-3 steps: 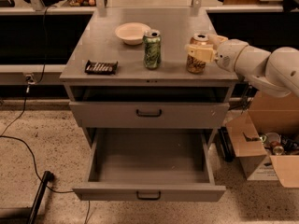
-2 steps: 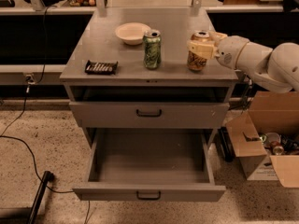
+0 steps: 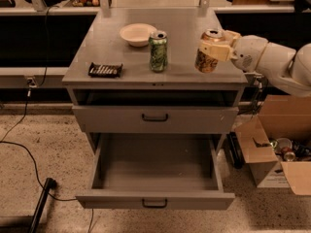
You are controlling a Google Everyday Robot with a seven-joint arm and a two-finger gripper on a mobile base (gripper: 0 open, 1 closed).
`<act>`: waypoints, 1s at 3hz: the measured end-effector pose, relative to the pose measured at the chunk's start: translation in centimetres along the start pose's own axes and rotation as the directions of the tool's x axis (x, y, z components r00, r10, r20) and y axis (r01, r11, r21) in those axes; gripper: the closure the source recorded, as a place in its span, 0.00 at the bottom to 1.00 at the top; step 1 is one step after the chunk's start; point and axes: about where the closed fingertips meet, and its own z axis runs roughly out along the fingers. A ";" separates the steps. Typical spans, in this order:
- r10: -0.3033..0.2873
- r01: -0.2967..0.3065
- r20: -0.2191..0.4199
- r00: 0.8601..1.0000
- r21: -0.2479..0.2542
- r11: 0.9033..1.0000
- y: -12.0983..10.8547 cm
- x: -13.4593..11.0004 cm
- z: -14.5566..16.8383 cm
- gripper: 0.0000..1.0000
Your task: Place orange can into middle drawer
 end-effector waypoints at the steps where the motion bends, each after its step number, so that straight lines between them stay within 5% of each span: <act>1: -0.011 0.015 0.075 0.997 -0.065 0.998 4.0 -0.3 -1.9 1.00; 2: -0.046 0.050 0.027 0.999 -0.167 0.985 10.3 2.4 -3.9 1.00; 3: -0.035 0.038 0.015 0.999 -0.181 0.983 11.1 3.3 -3.8 1.00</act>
Offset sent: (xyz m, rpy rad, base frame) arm -0.1764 0.0444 -0.0710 -0.1284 -0.0461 0.2672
